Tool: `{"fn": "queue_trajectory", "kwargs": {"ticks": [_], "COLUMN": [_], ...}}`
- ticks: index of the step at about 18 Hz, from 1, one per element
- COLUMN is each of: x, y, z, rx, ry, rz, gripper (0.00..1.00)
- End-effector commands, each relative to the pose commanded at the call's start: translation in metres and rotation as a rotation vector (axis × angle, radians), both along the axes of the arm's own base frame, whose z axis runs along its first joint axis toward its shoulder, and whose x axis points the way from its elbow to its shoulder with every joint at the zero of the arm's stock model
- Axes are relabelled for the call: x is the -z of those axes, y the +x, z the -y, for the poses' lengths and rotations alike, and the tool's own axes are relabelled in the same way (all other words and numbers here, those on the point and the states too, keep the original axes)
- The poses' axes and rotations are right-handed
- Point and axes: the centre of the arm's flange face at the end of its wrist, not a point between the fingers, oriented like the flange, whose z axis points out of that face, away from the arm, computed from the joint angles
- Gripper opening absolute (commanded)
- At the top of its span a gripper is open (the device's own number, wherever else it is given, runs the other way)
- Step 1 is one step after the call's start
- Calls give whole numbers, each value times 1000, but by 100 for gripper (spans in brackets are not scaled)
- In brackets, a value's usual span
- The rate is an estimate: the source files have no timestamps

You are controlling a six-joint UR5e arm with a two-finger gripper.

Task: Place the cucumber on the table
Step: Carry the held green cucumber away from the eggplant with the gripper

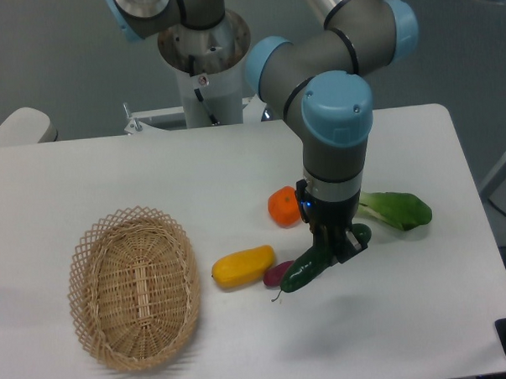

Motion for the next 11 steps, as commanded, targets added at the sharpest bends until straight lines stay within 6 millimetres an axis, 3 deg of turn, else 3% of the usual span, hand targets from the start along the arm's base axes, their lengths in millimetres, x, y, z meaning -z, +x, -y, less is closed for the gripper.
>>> {"fn": "queue_trajectory", "kwargs": {"ticks": [7, 11], "x": [7, 25], "y": [3, 5], "z": [-12, -27], "rx": [6, -6], "ry": [-3, 12], "rz": [5, -10], "gripper": [29, 29]}}
